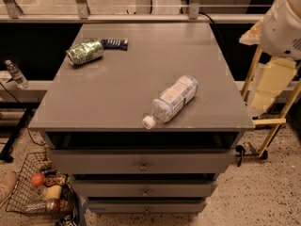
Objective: Pick blue plastic bottle
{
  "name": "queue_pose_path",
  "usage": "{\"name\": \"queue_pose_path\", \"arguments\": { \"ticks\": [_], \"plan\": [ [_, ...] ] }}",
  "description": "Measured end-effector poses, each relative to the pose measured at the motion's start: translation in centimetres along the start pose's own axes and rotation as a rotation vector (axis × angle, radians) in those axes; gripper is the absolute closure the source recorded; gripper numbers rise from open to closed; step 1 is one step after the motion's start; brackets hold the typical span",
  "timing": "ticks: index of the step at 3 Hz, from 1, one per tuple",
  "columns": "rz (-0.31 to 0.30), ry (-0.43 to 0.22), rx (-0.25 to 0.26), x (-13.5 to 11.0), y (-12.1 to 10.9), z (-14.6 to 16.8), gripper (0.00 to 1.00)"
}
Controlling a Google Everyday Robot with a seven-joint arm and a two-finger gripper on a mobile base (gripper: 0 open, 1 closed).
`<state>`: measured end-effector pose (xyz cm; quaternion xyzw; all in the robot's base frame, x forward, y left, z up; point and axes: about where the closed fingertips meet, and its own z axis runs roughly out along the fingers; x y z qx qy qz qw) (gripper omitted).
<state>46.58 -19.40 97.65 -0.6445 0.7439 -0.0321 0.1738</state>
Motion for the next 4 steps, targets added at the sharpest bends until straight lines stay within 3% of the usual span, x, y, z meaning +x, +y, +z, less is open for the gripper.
{"name": "queue_pose_path", "arguments": {
  "ticks": [1,2,3,4],
  "plan": [
    [-0.088,-0.028,-0.004,-2.5,-1.7,1.2,0.0],
    [-0.211,-0.045,0.002,-6.4,-1.9,2.2,0.0],
    [-0.329,-0.019,-0.018,-9.7,-1.5,5.0,0.0],
    [-0.41,0.008,-0.064,-11.6,-1.2,8.1,0.0]
  ]
}}
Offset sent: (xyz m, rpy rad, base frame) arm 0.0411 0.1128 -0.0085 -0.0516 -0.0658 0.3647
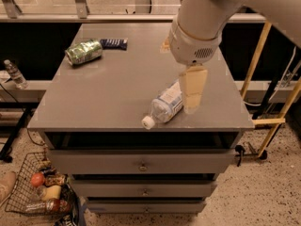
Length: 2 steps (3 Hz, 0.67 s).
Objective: Pick blue plastic bottle
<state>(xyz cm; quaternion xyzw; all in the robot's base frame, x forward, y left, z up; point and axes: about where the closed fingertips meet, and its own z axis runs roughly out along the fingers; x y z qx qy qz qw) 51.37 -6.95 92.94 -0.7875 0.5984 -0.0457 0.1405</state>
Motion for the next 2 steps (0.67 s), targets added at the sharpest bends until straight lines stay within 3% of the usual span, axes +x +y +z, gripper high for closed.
{"name": "queue_pose_path", "arguments": {
  "ticks": [1,2],
  "plan": [
    [-0.037,0.006,-0.06,-0.6,-0.5,3.3,0.0],
    [-0.036,0.016,-0.105,0.3,-0.8,6.0,0.0]
  ]
}}
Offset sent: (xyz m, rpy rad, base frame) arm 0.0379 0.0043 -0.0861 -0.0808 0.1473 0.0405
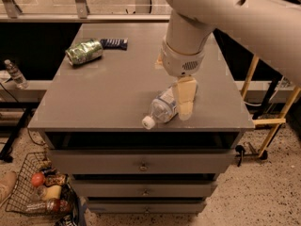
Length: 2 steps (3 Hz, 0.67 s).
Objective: Pick blue plastic bottle
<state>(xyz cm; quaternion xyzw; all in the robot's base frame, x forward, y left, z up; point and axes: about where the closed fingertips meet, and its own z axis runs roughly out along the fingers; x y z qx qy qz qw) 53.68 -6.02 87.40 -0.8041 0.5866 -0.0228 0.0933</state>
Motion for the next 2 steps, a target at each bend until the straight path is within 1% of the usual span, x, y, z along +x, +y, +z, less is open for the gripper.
{"name": "queue_pose_path", "arguments": {
  "ticks": [1,2],
  "plan": [
    [0.012,0.013,-0.042,1.1,-0.1,2.3,0.0],
    [0.04,0.006,-0.07,2.5,0.1,3.8,0.16]
  ]
}}
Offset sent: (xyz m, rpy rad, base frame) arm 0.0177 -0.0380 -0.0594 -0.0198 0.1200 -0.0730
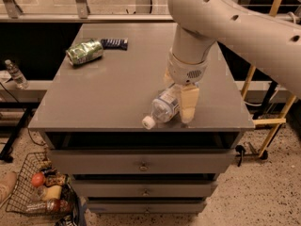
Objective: Pick blue plastic bottle
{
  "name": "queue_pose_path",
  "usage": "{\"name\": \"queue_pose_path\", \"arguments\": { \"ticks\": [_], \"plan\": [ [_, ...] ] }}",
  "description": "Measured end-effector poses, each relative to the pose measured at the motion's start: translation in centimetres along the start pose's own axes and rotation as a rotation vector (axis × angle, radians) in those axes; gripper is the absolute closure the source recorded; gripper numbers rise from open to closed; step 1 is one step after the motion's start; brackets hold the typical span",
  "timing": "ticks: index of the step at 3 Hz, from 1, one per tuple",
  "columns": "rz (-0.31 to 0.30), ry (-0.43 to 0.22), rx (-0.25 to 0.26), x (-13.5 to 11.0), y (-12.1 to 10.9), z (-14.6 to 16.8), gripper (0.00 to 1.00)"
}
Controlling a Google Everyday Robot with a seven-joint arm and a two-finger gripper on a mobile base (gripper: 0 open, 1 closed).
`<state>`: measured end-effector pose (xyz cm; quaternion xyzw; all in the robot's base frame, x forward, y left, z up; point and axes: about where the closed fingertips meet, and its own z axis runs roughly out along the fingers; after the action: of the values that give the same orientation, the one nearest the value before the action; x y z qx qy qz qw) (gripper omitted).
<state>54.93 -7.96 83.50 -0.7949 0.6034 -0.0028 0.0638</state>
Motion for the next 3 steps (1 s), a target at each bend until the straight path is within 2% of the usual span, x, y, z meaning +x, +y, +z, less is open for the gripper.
{"name": "queue_pose_path", "arguments": {
  "ticks": [1,2,3],
  "plan": [
    [0.016,-0.007,-0.001,1.0,-0.2,0.0,0.41],
    [0.02,-0.032,0.031,1.8,-1.4,-2.6,0.72],
    [0.035,-0.074,0.085,3.2,-3.0,-6.3,0.95]
  ]
}}
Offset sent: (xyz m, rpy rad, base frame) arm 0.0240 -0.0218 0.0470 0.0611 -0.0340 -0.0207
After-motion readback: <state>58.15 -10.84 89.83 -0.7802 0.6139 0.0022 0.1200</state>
